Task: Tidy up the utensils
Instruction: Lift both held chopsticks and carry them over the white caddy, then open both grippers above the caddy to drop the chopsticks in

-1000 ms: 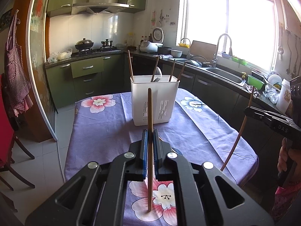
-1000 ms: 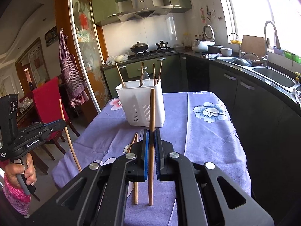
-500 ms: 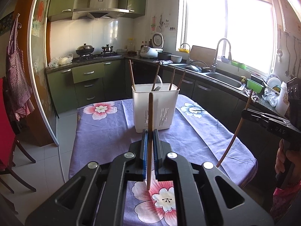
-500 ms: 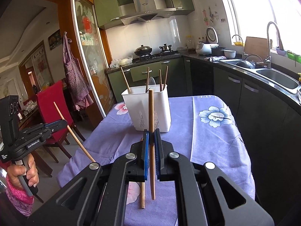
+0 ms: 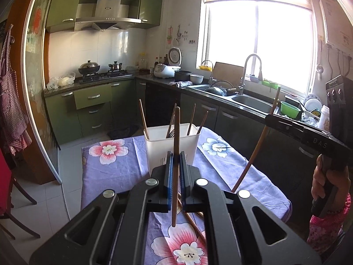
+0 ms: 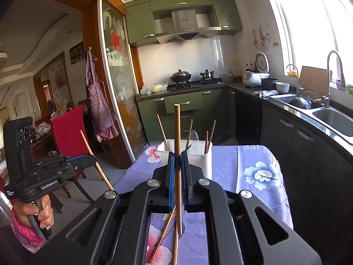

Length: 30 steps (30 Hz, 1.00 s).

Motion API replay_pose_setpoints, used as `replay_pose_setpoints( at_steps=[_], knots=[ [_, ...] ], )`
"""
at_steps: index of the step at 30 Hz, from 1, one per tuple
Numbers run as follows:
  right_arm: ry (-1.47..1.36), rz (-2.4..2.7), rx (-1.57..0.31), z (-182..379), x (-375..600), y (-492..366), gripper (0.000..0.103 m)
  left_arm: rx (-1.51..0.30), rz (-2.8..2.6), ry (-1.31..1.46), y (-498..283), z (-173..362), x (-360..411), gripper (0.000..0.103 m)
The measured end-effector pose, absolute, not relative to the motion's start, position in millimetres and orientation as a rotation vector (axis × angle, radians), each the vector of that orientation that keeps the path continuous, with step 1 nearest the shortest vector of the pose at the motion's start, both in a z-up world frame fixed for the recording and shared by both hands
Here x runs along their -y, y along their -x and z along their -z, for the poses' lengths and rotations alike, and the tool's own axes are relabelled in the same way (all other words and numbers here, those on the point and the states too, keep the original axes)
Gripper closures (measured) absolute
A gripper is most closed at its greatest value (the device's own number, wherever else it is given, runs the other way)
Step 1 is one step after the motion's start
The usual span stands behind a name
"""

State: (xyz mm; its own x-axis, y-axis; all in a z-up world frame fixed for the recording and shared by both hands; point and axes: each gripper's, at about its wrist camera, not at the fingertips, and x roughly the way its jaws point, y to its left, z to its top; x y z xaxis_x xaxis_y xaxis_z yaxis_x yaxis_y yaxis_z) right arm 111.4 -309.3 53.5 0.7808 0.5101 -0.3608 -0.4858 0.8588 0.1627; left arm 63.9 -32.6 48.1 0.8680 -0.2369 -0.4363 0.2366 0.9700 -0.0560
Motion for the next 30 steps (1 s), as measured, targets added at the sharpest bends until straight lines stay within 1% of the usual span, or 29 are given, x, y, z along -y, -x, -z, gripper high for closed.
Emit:
replay_pose_setpoints(
  at_steps=[11, 16, 22, 30],
  knots=[
    [-0.035, -0.567, -0.291, -122.6, 270.4, -166.9, 0.096, -0.336, 0.25, -0.006, -118.0, -115.5, 30.8, 0.097],
    [-0.048, -0.552, -0.248, -140.5, 257.6, -208.6, 0.096, -0.309, 0.26, 0.021, -157.8, -135.5, 31.9, 0.097],
    [-0.06, -0.532, -0.236, -137.0, 249.1, -266.6, 0.096, -0.276, 0.235, 0.015, -206.8, -138.6, 38.0, 0.098],
    [-0.062, -0.513, -0.354, -85.4, 244.8, -327.9, 0.096, -0.394, 0.223, 0.0, -257.4, -92.6, 43.5, 0.097]
  ],
)
